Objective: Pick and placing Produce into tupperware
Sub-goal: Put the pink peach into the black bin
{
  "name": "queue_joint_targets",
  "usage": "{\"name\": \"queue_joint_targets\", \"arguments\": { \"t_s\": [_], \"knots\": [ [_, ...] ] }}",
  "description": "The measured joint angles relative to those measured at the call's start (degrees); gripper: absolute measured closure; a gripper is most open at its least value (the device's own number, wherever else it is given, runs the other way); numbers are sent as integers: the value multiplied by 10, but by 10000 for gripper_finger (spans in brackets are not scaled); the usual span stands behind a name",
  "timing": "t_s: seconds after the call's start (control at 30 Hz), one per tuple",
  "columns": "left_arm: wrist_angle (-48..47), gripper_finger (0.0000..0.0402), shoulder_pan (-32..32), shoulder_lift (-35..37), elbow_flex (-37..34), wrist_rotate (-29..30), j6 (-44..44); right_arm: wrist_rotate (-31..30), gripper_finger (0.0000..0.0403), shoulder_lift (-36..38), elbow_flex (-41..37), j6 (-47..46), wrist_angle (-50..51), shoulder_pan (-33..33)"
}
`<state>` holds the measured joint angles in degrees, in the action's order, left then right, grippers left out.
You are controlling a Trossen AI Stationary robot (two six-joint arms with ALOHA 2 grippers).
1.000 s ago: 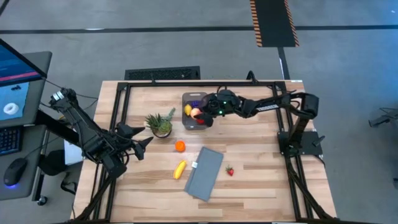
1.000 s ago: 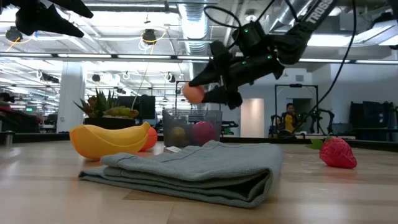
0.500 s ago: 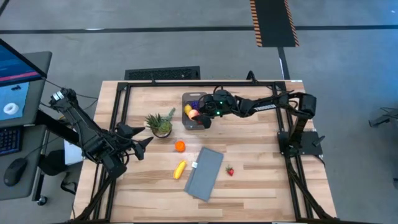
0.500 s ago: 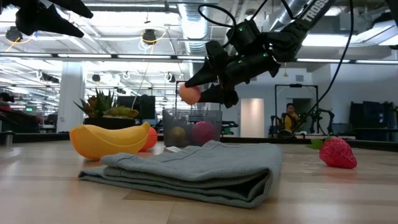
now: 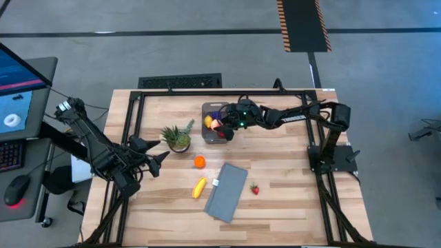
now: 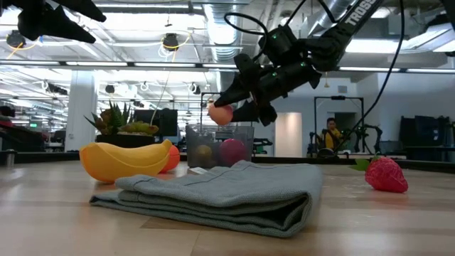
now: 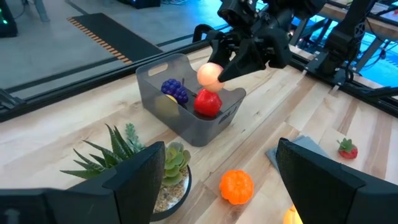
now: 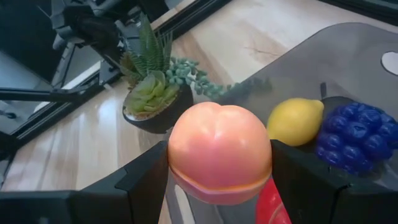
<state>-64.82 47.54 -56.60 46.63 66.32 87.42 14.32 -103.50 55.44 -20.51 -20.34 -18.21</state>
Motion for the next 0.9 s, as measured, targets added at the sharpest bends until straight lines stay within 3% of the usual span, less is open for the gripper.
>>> {"name": "queue_joint_targets", "arguments": {
  "t_s": [0.9],
  "knots": [
    [-2,107,0,0,0,2,2,-24,121,1,2,23,11,6]
  ]
}}
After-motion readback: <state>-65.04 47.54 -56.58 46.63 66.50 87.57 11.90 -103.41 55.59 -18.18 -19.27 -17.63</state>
